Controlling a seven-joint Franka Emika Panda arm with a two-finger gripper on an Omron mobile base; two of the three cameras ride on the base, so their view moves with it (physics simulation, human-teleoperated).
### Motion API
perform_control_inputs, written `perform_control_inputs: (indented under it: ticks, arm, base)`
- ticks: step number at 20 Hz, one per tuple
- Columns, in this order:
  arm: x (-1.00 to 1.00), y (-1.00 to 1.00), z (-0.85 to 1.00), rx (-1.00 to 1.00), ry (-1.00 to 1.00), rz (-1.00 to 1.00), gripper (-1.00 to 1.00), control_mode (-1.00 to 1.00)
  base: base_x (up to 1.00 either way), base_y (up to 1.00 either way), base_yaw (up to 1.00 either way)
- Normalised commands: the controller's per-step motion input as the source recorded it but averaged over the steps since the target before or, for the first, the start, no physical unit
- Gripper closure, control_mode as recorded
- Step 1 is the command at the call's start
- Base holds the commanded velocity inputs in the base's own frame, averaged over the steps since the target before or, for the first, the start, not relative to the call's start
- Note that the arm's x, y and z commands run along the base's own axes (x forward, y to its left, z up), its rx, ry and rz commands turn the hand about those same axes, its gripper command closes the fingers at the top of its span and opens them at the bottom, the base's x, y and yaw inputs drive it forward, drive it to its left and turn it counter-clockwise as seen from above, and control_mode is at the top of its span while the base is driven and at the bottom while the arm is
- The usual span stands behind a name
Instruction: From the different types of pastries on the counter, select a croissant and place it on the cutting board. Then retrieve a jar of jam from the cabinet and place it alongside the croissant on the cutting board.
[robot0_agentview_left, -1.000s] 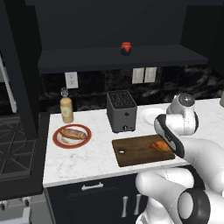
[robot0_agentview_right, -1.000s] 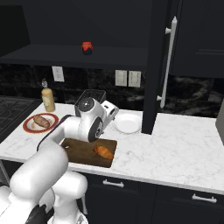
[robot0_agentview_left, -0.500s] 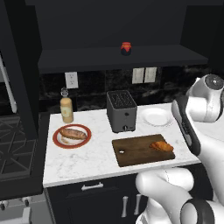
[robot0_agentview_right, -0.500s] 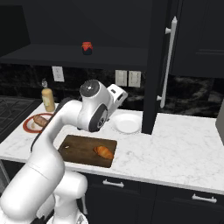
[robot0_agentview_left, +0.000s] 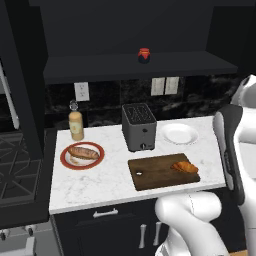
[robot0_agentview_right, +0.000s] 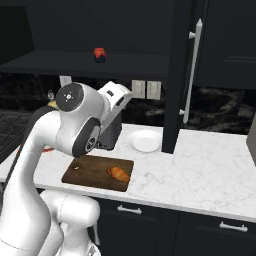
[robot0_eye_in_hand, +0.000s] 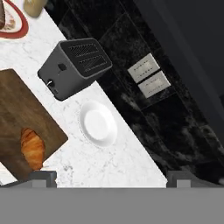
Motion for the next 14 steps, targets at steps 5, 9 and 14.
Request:
perform_control_inputs:
  ticks: [5, 9, 14]
  arm:
    - [-0.66, 0.18, 0.86, 0.04, -0.27, 0.02, -1.00, -1.00]
    - [-0.39, 0.03, 1.00, 0.12, -0.10, 0.00, -1.00, -1.00]
    - [-0.16, 0.13, 1.00, 0.10, -0.01, 0.00, -1.00, -1.00]
  base:
    - [0.00, 0.00, 0.00]
    - [0.00, 0.00, 0.00]
    - [0.00, 0.00, 0.00]
